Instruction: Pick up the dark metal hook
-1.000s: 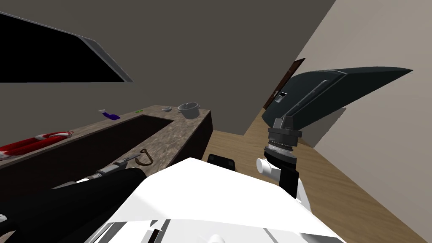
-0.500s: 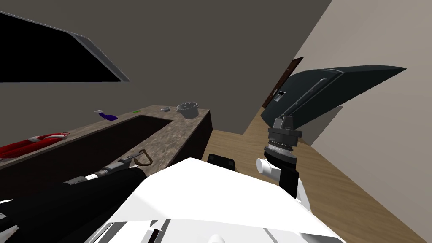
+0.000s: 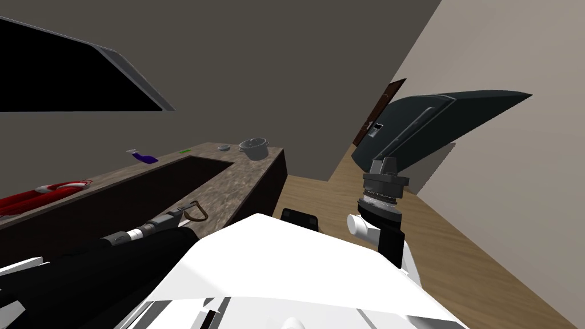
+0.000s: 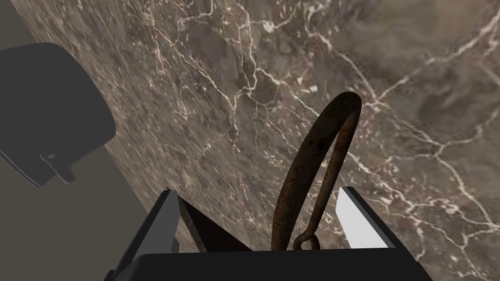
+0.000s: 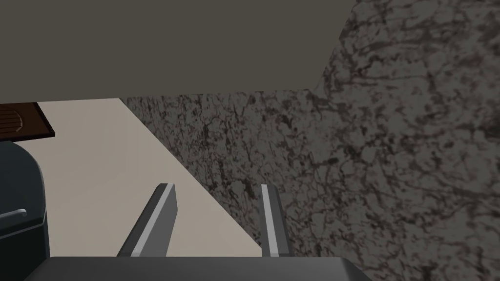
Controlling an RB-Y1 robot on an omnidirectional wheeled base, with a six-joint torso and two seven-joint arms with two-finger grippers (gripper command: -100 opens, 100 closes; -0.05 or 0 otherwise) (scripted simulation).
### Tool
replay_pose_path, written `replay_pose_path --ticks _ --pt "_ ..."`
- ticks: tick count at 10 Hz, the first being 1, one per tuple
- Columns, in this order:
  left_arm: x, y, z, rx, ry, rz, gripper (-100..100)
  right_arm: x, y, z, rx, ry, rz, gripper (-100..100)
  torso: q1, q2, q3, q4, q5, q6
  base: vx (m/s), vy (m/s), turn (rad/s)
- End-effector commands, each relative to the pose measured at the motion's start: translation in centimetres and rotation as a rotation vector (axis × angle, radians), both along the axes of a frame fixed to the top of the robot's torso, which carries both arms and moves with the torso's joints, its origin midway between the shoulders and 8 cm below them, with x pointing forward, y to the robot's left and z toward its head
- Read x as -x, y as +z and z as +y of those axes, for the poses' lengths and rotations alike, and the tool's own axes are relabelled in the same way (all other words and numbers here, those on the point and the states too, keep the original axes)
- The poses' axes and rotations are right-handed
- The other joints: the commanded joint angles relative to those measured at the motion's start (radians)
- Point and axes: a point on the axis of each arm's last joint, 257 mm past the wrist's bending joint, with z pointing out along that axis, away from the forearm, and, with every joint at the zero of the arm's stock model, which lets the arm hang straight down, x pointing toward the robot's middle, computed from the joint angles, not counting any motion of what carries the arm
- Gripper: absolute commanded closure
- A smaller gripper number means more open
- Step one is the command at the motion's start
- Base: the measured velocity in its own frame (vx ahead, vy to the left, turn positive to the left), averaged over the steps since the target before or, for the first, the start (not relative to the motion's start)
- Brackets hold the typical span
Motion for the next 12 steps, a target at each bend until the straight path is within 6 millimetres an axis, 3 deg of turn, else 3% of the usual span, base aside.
replay_pose_path --ticks 1,12 --pt "-0.6 0.1 0.3 0.002 0.012 -0.013 -100 0.0 0.0 0.0 0.000 0.000 0.000 0 0.000 0.000 0.000 0.000 0.000 0.000 -0.032 -0.009 -0.029" --pt "-3.2 -1.1 2.1 -0.016 0.027 0.029 -100 0.0 0.0 0.0 0.000 0.000 0.000 0 0.000 0.001 0.000 0.000 0.000 -0.001 -0.039 -0.012 -0.026"
